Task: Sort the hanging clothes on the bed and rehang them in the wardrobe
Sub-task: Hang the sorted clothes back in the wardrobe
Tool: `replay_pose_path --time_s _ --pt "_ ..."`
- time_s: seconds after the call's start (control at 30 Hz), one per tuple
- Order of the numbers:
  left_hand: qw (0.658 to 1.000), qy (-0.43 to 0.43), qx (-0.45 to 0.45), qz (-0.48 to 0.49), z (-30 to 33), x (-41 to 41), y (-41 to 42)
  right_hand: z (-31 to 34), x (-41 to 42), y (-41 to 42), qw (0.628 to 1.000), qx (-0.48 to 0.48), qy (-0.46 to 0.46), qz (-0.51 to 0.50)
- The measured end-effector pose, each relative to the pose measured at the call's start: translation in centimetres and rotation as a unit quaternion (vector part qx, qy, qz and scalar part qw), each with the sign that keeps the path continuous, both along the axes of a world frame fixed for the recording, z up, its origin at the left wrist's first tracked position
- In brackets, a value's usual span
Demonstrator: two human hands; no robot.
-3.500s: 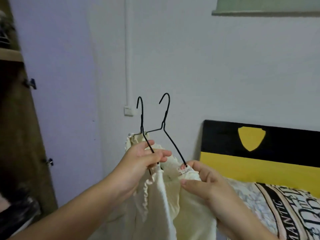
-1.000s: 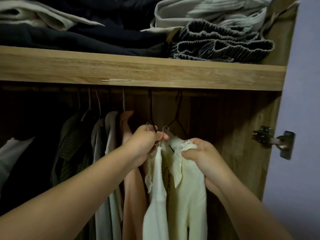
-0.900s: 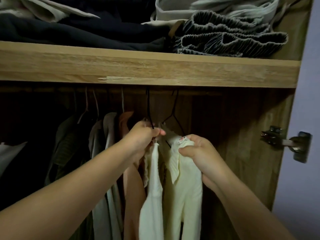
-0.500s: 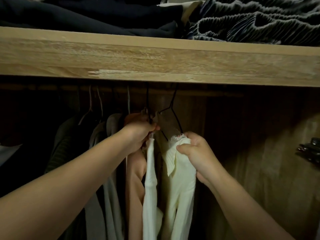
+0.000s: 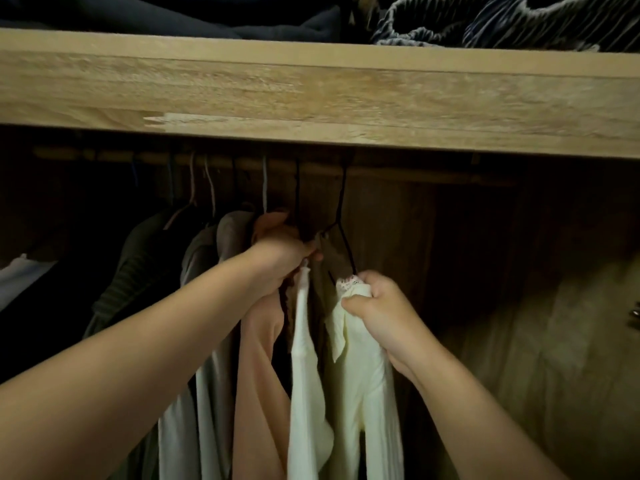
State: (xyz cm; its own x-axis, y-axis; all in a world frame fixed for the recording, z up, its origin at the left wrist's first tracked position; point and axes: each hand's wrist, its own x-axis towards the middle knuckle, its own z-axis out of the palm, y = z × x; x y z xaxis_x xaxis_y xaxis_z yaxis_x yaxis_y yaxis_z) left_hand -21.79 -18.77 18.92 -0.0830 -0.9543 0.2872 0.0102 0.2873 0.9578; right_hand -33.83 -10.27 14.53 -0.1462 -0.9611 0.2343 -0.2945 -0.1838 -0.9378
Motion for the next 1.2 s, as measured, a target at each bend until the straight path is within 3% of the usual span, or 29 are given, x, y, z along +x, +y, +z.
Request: replay_pose_path --time_s 0.13,0.37,0.63,0.83,1.0,1.2 --pt "0.982 -0.183 -0.04 0.006 0.1 0.8 2.4 -0.3 -0.5 0.8 1.0 0.012 0.014 0.0" --pt "0.973 -0.22 -0.067 0.0 -0.9 3.0 7.8 -1.2 -0.6 3.8 0.999 -0.012 0.044 -0.004" --pt "0.957 -0.282 -0.047 -0.044 -4.2 6.7 11.8 -3.7 1.3 8.2 0.979 0.047 0.195 -0.027" --pt "0.921 -0.37 -0.089 -0.08 -7.3 10.1 13.8 -6.8 4.5 12.5 0.951 0.102 0.281 -0.078" --pt "0.864 -0.479 -0.132 -0.083 -10.7 12.8 16.1 -10.0 8.0 17.4 0.929 0.139 0.334 -0.082" --pt "0.814 -0.551 -0.151 -0.106 -14.4 15.2 19.9 -12.7 11.2 22.0 0.873 0.211 0.434 -0.066"
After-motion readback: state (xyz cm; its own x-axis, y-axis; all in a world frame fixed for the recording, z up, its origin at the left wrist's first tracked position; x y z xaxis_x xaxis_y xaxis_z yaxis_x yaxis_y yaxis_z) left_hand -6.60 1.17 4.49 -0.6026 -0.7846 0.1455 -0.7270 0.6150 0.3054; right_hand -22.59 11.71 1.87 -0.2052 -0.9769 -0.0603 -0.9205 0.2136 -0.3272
